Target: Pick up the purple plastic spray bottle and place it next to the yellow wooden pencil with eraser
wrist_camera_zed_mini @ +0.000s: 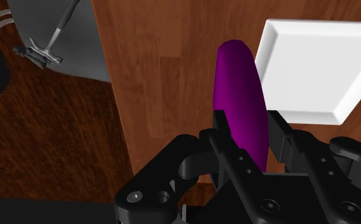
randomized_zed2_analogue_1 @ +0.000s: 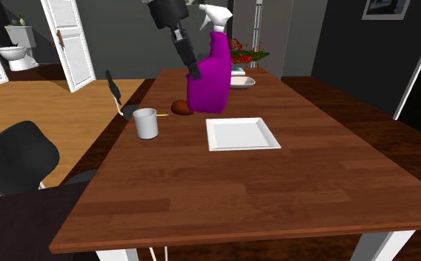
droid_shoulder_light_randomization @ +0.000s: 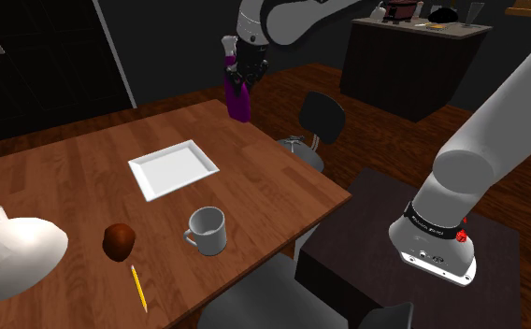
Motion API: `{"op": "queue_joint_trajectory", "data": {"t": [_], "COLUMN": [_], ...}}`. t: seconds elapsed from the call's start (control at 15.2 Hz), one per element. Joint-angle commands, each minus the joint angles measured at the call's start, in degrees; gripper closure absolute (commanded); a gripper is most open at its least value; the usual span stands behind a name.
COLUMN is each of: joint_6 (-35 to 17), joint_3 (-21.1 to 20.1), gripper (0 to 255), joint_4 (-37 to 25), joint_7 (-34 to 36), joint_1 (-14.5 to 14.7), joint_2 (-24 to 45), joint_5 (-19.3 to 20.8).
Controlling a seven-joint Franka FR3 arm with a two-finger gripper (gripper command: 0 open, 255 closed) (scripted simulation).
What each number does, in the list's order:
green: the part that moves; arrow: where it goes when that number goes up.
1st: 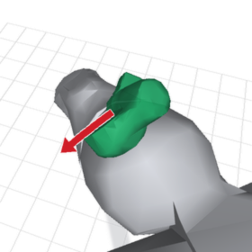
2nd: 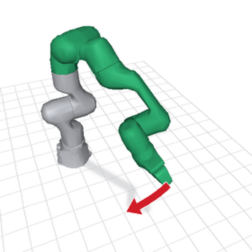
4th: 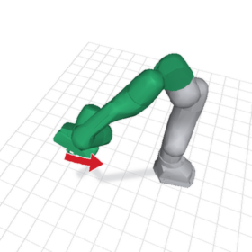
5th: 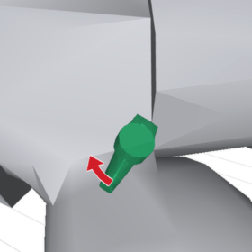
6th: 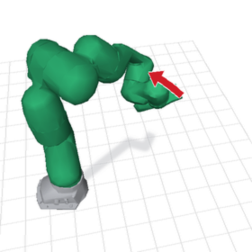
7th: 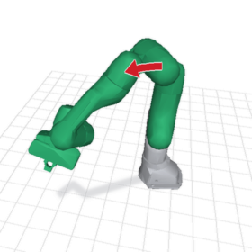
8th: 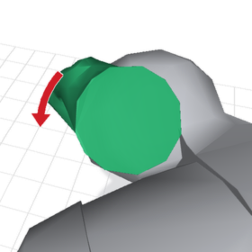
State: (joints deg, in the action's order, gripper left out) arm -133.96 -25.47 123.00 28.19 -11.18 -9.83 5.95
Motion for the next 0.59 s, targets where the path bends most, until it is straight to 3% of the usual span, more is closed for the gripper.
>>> {"op": "queue_joint_trajectory", "data": {"t": [0.0, 0.53], "joint_6": [1.7, 7.7], "joint_3": [0.2, 0.6], "gripper": [255, 255], "joint_4": [-1.2, -6.4], "joint_7": [-0.5, -1.9], "joint_1": [0.1, 0.2], "joint_2": [-0.5, -1.5], "joint_5": [-0.5, -1.5]}}
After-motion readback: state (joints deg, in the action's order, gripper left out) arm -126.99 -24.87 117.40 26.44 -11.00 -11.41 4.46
